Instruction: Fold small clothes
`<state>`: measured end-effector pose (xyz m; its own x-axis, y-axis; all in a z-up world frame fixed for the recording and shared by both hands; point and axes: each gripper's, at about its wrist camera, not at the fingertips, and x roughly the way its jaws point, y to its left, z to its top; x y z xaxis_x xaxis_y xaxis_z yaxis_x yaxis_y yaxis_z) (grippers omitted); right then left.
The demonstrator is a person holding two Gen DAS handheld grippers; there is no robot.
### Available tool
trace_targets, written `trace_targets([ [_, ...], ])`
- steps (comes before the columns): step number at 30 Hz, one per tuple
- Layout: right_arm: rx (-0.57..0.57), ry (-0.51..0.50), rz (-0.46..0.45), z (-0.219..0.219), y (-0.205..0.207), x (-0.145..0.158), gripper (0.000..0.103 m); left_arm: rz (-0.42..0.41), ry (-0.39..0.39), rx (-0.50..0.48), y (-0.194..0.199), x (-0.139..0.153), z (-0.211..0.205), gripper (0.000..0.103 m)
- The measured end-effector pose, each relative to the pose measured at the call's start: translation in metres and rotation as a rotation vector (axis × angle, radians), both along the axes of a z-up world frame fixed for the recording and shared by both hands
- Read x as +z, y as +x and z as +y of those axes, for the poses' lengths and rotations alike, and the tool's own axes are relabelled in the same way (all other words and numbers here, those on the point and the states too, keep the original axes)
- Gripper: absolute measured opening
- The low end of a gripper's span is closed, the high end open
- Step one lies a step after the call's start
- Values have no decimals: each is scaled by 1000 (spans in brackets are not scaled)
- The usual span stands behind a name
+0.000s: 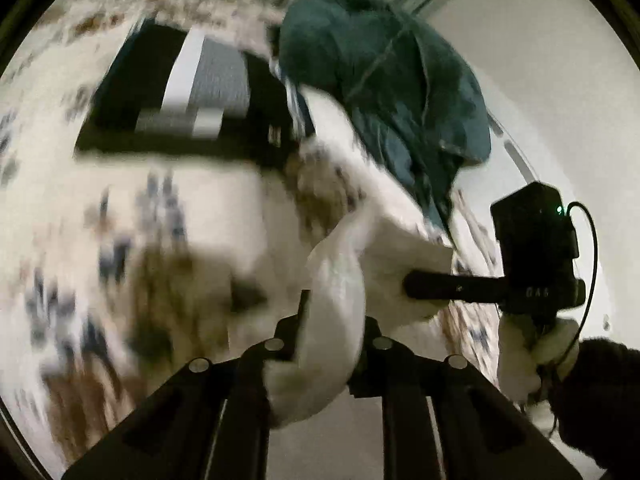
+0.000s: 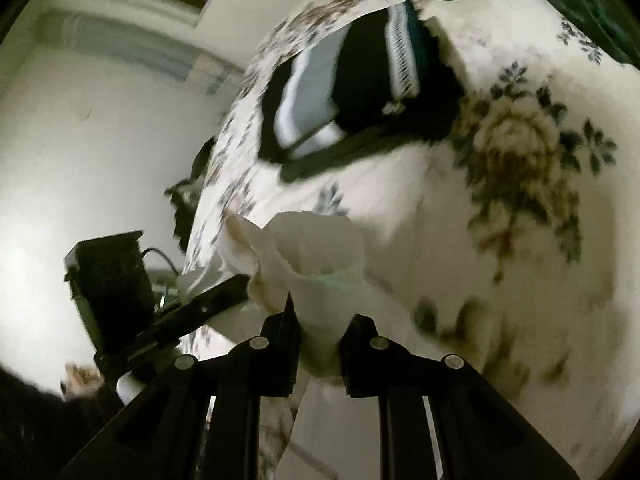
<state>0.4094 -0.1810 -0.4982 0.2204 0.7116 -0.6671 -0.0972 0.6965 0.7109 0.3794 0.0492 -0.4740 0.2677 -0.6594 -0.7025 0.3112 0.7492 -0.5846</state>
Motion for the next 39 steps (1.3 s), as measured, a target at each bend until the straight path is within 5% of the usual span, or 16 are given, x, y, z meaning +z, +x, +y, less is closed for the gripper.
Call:
trace_targets([
  [2,77,0,35,-23,-46,4,20,102,3,6,-35,-10,14,37],
  [3,109,-10,81,-26,-70,-1,23,151,6,17,-54,-16,26,56],
  [4,130,-16,131,-30,-88,-8,35,189,8,32,-66,-21,38,63],
  [5,137,-22,165,-33,-104,-14,51,242,0,65,-80,-26,53,63],
  [7,99,-24,244,-46,-134,-28,65,326,0,132,-97,-35,73,63],
  [12,-126,23,347,-88,-161,-49,67,391,54,255,-88,-57,87,63],
  [20,-341,103,488,-75,-123,-115,68,380,157,148,-16,-100,8,63],
  [22,-350,95,528,-70,-118,-130,66,373,258,100,-8,-110,-7,63],
  [24,-270,-60,526,-56,-117,-130,55,385,284,74,-11,-110,-7,63],
  [29,34,-390,551,-25,-159,-123,55,409,350,38,-51,-102,8,63],
  [32,13,-387,584,-33,-178,-121,55,481,258,124,-67,-98,28,63],
  [35,-225,-177,550,-62,-183,-103,55,545,84,225,-73,-96,39,63],
  [38,-409,25,509,-77,-175,-99,55,496,71,249,-73,-99,32,53],
  [39,-428,61,520,-75,-168,-105,55,465,84,246,-73,-99,29,16],
])
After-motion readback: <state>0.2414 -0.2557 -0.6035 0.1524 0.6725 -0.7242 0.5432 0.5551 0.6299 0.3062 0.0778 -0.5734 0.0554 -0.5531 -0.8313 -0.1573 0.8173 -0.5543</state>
